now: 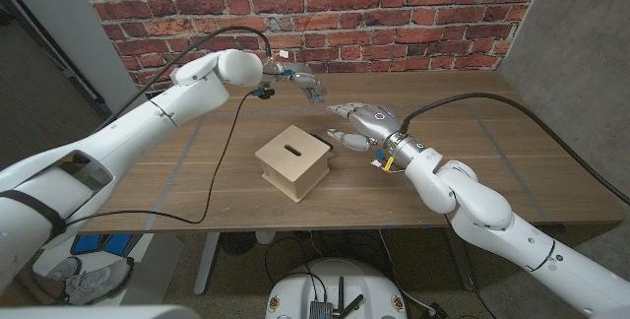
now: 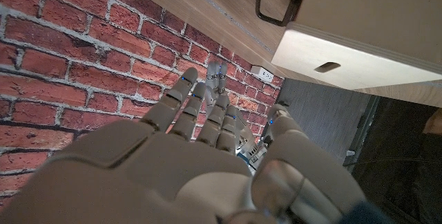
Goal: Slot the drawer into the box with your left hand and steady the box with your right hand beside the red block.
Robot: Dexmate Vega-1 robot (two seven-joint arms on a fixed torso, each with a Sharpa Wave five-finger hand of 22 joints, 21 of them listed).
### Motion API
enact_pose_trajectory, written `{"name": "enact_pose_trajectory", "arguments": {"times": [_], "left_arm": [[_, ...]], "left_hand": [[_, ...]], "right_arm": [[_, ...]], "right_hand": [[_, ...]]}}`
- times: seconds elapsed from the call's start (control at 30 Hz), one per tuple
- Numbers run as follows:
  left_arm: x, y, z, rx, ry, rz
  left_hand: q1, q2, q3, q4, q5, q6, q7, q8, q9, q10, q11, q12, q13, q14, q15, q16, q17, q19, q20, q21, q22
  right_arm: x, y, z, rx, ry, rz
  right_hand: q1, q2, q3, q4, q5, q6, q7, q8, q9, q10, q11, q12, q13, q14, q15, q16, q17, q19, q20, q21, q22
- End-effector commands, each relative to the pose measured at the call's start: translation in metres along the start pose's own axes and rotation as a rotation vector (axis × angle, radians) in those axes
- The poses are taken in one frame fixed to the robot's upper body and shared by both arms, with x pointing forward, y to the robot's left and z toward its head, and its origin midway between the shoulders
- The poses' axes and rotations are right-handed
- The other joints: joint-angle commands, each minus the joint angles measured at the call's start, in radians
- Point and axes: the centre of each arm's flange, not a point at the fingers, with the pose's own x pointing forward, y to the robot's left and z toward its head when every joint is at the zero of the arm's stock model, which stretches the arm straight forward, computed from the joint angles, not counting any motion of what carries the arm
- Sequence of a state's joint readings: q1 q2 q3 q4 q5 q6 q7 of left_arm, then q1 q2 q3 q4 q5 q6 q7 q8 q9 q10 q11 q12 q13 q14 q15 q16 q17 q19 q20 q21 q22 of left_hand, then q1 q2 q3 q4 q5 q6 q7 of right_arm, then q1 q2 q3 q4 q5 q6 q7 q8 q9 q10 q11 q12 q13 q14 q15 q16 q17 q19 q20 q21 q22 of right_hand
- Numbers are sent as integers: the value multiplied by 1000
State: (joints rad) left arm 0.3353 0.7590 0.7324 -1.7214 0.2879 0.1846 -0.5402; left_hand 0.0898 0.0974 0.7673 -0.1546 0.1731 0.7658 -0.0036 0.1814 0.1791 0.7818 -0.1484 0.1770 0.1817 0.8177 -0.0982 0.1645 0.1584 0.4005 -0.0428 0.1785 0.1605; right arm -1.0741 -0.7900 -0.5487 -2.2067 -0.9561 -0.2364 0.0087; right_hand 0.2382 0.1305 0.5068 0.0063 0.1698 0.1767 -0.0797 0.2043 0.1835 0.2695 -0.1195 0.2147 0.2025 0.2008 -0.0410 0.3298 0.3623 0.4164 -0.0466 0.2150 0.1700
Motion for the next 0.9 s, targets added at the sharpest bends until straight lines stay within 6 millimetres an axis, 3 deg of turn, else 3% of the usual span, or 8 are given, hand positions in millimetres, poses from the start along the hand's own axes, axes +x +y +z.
{"name": "enact_pose_trajectory", "arguments": {"times": [0.03, 0.4, 0.9], "left_arm": [[-17, -11, -6, -77, 35, 143], [-30, -22, -7, -136, 70, 287], [-56, -45, -26, -361, 98, 458]], "left_hand": [[5, 6, 8, -1, 0, -8, 0, 1, 4, -8, 3, 2, 0, -10, -93, 4, 1, -5, -138, 3, 3], [18, 10, 20, -10, 0, -13, 1, 2, 4, -14, 4, 4, 0, -18, -90, 4, 0, 2, -126, 5, 3], [60, 8, 43, -33, 1, -44, 4, -4, 4, -43, 13, 0, -1, -41, -84, 3, 0, 4, -114, 5, 3]], "right_arm": [[3, -3, -25, 75, 73, -22], [-3, 4, -39, 149, 146, -52], [-8, 3, -60, 270, 187, -101]], "right_hand": [[-19, -4, -12, 2, 0, 3, 9, 6, 4, 2, 12, 0, 2, 10, -84, 4, 1, 10, -67, 8, 4], [-34, -8, -19, 4, 3, 18, 16, 9, 4, 10, 20, 0, 2, 16, -78, -1, -5, 16, -55, 6, 3], [-33, -7, -24, -6, 6, 20, 22, 6, 3, 9, 30, -2, 2, 6, -70, -8, -9, 21, -44, 3, 2]]}}
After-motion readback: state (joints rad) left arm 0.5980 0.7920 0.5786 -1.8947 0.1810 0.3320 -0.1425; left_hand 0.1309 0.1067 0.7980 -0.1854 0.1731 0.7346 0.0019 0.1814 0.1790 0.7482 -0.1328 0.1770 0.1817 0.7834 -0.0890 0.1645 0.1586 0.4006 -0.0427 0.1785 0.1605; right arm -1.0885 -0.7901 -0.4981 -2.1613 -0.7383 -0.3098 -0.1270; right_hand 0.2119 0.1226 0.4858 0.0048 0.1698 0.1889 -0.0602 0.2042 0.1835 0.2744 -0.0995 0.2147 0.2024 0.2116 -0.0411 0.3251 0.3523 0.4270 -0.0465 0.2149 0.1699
